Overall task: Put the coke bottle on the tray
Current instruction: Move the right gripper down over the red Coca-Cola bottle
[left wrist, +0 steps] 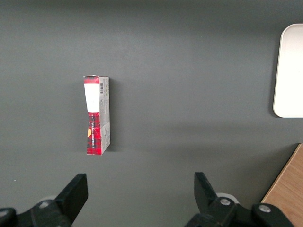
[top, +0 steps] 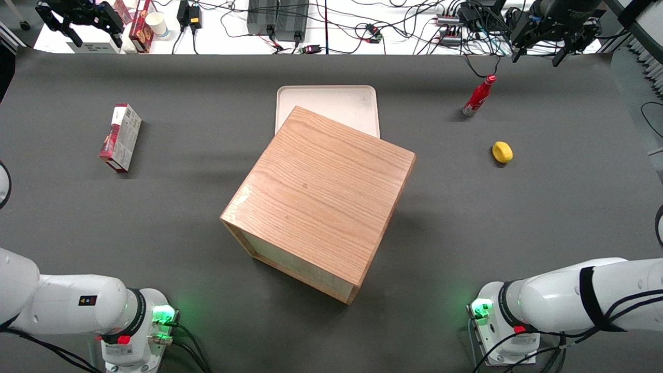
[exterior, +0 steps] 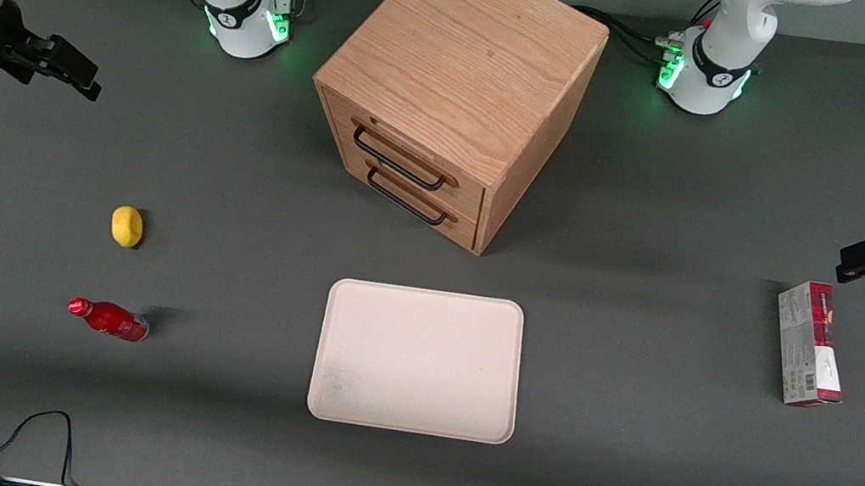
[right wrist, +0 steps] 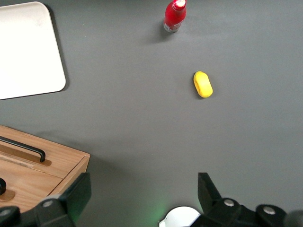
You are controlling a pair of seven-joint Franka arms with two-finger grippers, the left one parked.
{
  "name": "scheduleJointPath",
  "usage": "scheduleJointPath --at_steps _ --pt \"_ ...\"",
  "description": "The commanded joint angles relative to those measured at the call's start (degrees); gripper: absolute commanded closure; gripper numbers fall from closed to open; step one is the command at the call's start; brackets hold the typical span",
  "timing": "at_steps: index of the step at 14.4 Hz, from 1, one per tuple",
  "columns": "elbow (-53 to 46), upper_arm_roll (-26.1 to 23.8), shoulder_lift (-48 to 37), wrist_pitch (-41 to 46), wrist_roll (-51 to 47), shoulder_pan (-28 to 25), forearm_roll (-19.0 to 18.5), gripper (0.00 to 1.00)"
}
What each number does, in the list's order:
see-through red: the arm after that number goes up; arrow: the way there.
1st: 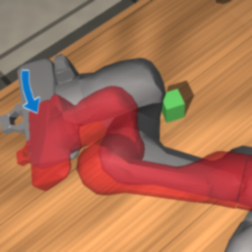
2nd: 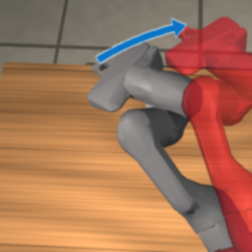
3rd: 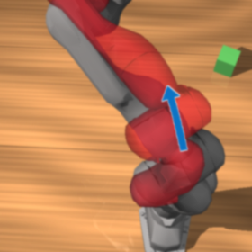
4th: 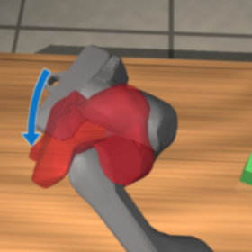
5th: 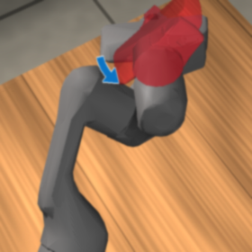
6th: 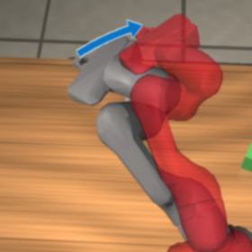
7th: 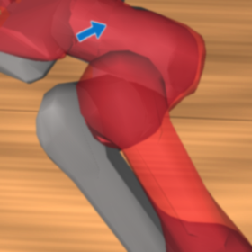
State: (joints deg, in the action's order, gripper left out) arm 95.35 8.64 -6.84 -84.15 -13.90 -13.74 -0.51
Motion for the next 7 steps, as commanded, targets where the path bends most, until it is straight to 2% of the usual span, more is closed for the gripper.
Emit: scheduleJointPath --at_steps 1,5,7 --pt "1.25 -0.47 -0.98 0.04 -1.48 0.38 -0.89 0.00" --pt "0.98 -0.29 2.78 -4.34 -1.30 1.34 -1.59 0.00" --pt "0.46 -0.38 7.26 -8.10 -0.17 4.49 -4.92 0.00"
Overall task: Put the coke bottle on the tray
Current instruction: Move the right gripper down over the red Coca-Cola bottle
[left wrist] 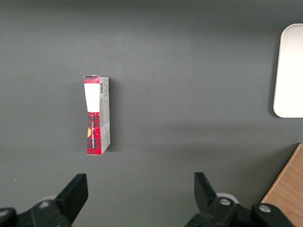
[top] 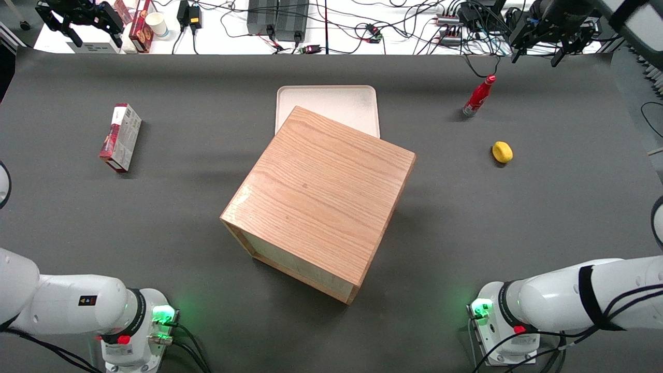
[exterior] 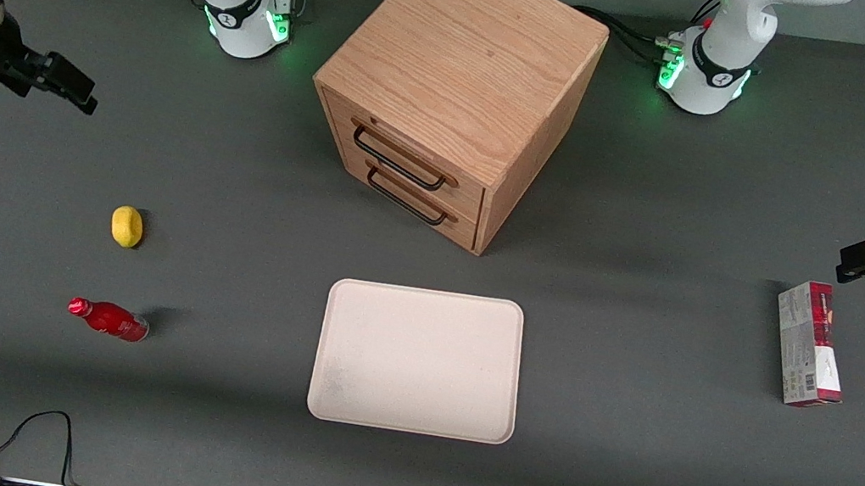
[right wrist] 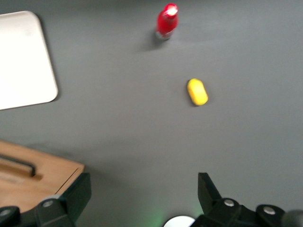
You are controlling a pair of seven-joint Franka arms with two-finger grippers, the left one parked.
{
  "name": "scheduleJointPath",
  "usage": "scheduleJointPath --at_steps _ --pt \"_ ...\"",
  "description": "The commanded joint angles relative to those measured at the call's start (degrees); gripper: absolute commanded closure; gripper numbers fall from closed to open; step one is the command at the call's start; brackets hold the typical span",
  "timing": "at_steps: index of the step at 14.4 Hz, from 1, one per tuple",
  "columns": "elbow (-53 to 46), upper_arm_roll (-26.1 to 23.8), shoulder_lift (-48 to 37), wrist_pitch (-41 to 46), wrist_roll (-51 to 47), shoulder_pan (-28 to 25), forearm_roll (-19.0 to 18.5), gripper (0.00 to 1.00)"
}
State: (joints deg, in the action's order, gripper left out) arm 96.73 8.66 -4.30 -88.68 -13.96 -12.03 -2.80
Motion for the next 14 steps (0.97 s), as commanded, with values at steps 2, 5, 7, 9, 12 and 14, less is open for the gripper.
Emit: scheduleJointPath --at_steps 2,5,7,9,12,14 --pt "-3.37 -0.49 11.11 -11.21 1.91 4.99 -1.86 0.00" --pt "-11.01 -0.67 22.37 -15.62 4.37 7.81 1.38 0.00" --pt "-14.45 -0.75 27.91 -17.57 8.31 8.60 2.63 0.00" --pt "-15.43 -0.84 32.05 -20.72 12.72 8.61 2.72 0.00" --pt "-14.64 -2.51 35.75 -27.75 13.52 9.74 5.43 0.00" --pt "-13.68 -3.21 37.16 -30.31 16.06 10.27 5.44 0.00"
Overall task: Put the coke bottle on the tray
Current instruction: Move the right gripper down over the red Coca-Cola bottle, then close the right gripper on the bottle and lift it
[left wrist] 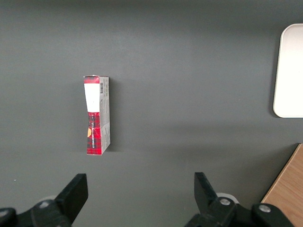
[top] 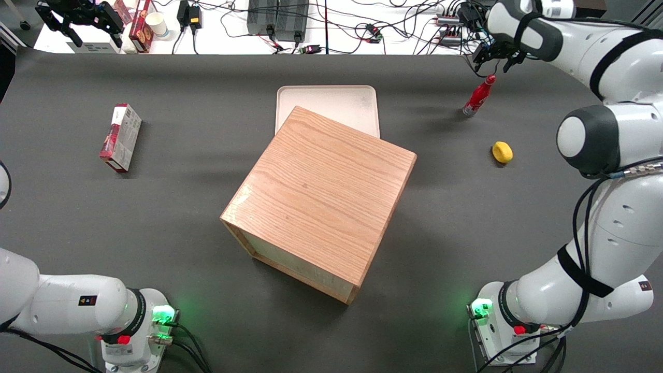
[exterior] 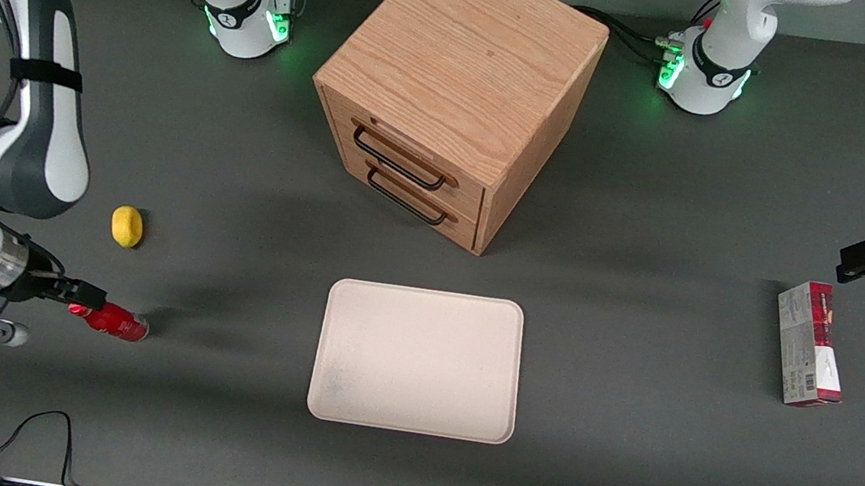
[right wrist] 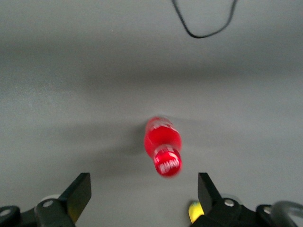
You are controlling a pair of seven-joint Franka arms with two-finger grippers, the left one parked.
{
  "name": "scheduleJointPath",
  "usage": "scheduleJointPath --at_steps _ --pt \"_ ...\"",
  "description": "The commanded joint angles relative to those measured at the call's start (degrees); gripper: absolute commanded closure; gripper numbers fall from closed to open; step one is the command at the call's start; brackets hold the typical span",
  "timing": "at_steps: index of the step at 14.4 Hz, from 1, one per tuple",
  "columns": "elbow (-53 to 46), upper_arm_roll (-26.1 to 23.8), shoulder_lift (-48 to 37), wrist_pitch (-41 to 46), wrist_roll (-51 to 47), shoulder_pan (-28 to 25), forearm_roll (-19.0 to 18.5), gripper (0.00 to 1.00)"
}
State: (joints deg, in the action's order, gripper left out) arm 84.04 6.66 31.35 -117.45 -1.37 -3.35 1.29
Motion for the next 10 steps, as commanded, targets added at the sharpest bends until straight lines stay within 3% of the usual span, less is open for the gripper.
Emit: scheduleJointPath --at_steps 1,8,10 --pt "0.06 -1.21 1.61 -2.77 3.65 1.85 1.26 0.00" --pt "3.58 -1.21 1.79 -6.83 4.27 2.38 1.17 0.00" --pt "4.20 -1.21 1.61 -6.83 4.27 2.38 1.08 0.07"
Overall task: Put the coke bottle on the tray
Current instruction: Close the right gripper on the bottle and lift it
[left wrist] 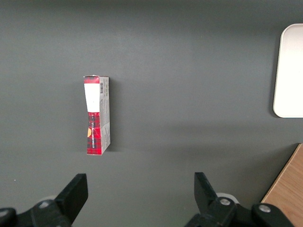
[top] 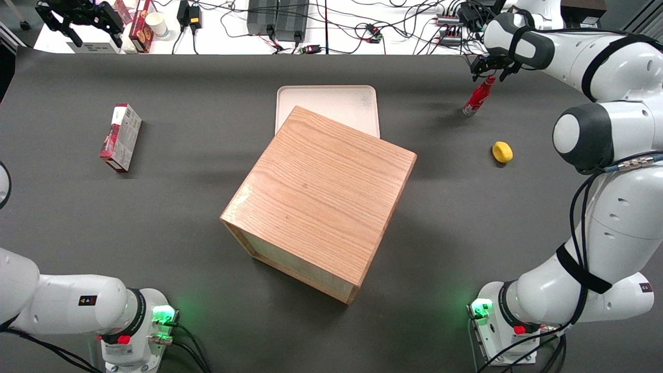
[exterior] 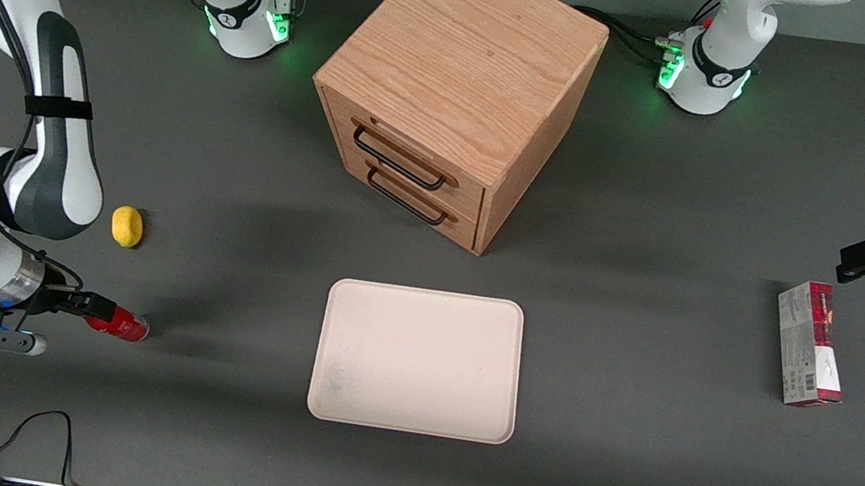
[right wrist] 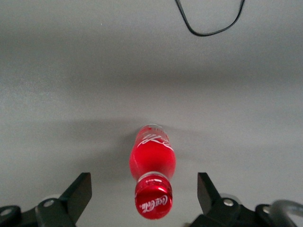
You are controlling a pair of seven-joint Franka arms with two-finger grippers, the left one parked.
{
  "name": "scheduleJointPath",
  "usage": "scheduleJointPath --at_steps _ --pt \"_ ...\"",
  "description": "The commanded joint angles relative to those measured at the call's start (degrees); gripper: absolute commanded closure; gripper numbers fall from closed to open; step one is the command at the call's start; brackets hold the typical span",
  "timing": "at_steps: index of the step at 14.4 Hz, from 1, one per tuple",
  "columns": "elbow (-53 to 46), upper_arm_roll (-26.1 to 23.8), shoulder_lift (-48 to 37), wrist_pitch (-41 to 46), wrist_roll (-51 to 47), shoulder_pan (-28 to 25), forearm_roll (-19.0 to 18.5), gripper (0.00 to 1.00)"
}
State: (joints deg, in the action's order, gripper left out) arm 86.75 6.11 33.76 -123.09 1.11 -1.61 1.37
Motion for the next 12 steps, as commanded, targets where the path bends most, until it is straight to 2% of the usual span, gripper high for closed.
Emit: scheduleJointPath --at_steps 1,2,3,5,6,10,12 --pt "1.67 -0.66 -0.80 -1.18 1.88 0.65 0.92 0.15" --pt "1.67 -0.66 -0.80 -1.18 1.88 0.73 0.92 0.27" --pt "1.67 -0.66 -0.80 -1.18 1.80 0.91 0.92 0.45" --pt "1.41 -0.66 -0.80 -1.10 1.79 1.52 1.01 0.87" --pt "1.23 -0.66 -0.80 -1.10 1.79 1.52 1.09 1.00" --pt "0.01 -0.92 -1.07 -1.01 1.01 2.05 1.44 1.00" --pt "-2.97 -3.72 -1.77 2.57 -1.96 2.23 1.53 1.00"
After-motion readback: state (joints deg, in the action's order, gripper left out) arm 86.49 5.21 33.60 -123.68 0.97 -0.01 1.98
